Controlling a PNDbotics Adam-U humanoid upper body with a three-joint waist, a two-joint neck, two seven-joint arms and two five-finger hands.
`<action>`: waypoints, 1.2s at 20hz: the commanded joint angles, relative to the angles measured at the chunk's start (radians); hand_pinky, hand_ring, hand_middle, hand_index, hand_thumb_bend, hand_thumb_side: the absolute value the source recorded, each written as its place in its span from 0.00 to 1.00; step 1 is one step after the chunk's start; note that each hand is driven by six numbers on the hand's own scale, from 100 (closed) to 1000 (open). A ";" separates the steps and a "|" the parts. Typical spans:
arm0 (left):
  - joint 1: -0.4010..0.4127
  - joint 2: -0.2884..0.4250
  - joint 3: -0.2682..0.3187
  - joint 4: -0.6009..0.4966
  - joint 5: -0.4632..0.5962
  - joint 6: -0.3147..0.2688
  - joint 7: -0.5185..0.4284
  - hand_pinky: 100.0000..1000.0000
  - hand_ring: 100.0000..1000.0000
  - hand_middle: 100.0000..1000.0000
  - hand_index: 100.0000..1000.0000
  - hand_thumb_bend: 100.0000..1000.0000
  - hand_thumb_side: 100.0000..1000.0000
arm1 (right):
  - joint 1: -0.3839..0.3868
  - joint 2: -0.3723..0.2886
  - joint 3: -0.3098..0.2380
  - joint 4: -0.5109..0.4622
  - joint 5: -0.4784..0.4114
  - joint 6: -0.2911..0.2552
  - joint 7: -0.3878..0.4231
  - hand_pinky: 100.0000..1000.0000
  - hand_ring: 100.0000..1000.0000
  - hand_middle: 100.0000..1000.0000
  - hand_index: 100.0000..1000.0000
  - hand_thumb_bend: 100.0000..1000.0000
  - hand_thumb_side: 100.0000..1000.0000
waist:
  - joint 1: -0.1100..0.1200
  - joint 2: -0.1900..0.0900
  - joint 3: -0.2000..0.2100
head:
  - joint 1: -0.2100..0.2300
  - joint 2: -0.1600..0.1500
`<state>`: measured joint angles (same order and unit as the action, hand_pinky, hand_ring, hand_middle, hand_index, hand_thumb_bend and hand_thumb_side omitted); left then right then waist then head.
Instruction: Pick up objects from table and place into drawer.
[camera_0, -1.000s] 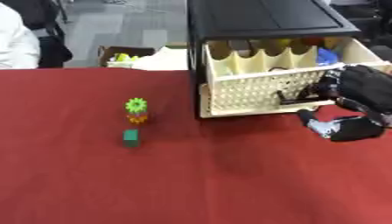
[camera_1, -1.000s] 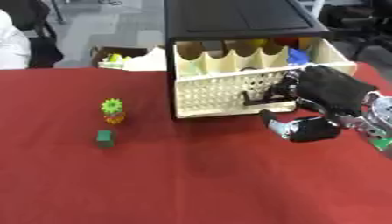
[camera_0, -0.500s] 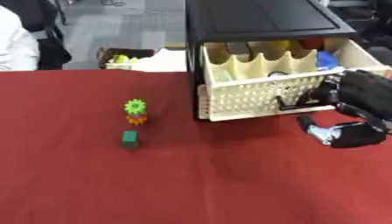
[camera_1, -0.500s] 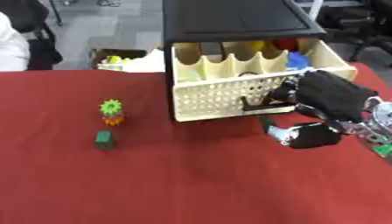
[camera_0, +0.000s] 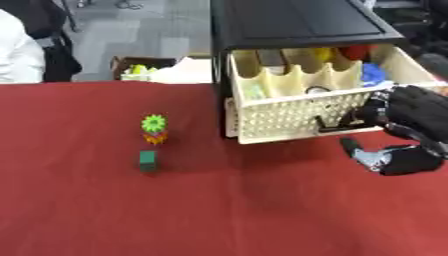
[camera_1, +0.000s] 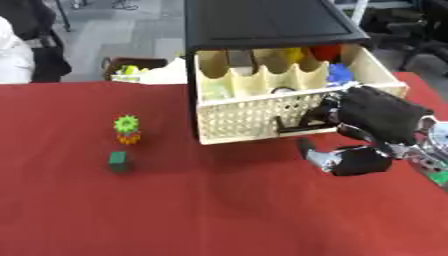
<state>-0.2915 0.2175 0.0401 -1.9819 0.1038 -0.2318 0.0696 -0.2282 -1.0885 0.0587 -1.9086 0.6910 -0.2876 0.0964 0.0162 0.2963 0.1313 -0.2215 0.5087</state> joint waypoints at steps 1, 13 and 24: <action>-0.005 0.009 0.004 -0.018 0.000 0.000 0.001 0.69 0.70 0.65 0.72 0.00 0.85 | 0.003 -0.032 -0.009 -0.033 -0.023 -0.005 0.017 0.00 0.00 0.00 0.63 0.00 1.00 | 0.000 -0.020 -0.001 | 0.003 0.001; -0.005 0.010 0.004 -0.018 0.002 -0.001 0.001 0.69 0.70 0.65 0.72 0.00 0.85 | 0.042 -0.034 -0.018 -0.086 -0.018 0.007 0.005 0.00 0.00 0.00 0.63 0.00 1.00 | 0.001 -0.024 -0.008 | 0.006 0.001; -0.006 0.010 0.002 -0.018 0.005 -0.002 -0.003 0.69 0.70 0.66 0.72 0.00 0.85 | 0.022 -0.022 0.000 -0.085 -0.015 0.007 0.019 0.00 0.00 0.00 0.63 0.00 1.00 | 0.002 -0.032 -0.012 | 0.007 0.001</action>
<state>-0.2909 0.2175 0.0401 -1.9819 0.1053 -0.2325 0.0689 -0.1950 -1.0875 0.0564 -1.9724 0.6772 -0.2758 0.1095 0.0196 0.2835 0.1198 -0.2167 0.5087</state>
